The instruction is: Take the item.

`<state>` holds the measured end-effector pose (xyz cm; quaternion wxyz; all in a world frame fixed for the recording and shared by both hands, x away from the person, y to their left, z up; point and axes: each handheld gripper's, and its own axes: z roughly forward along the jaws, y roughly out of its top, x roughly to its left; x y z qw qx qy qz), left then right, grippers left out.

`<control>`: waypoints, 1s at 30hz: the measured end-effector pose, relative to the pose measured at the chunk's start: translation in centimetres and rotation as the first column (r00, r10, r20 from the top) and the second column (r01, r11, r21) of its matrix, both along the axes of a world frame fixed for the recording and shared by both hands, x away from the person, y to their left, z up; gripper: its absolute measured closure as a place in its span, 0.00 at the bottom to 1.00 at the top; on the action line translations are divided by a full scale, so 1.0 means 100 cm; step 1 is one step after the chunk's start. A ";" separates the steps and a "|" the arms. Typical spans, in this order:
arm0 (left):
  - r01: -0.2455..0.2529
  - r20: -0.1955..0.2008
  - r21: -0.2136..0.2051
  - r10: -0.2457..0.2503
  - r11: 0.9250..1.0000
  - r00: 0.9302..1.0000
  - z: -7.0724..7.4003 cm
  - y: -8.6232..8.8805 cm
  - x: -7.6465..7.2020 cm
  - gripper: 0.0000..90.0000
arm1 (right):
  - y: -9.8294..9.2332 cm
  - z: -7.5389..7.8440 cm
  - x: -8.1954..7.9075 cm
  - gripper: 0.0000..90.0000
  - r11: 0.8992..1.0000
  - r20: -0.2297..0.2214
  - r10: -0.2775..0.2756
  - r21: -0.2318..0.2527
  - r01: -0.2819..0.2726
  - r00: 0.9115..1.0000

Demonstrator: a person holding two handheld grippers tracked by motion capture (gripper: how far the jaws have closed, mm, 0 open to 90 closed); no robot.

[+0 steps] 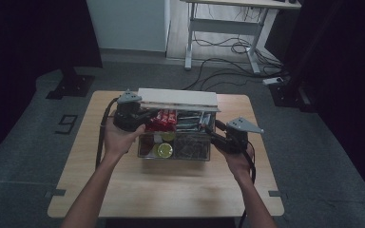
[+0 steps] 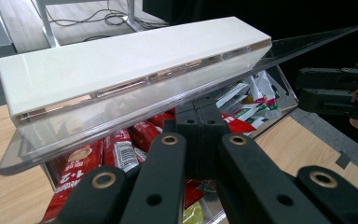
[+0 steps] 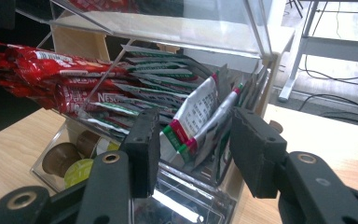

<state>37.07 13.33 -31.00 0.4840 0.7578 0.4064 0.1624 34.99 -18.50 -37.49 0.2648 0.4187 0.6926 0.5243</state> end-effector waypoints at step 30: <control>0.008 -0.004 -0.010 -0.008 1.000 1.000 -0.001 -0.003 0.003 1.00 | 0.028 0.005 0.020 0.64 0.998 0.000 -0.017 -0.061 0.017 1.000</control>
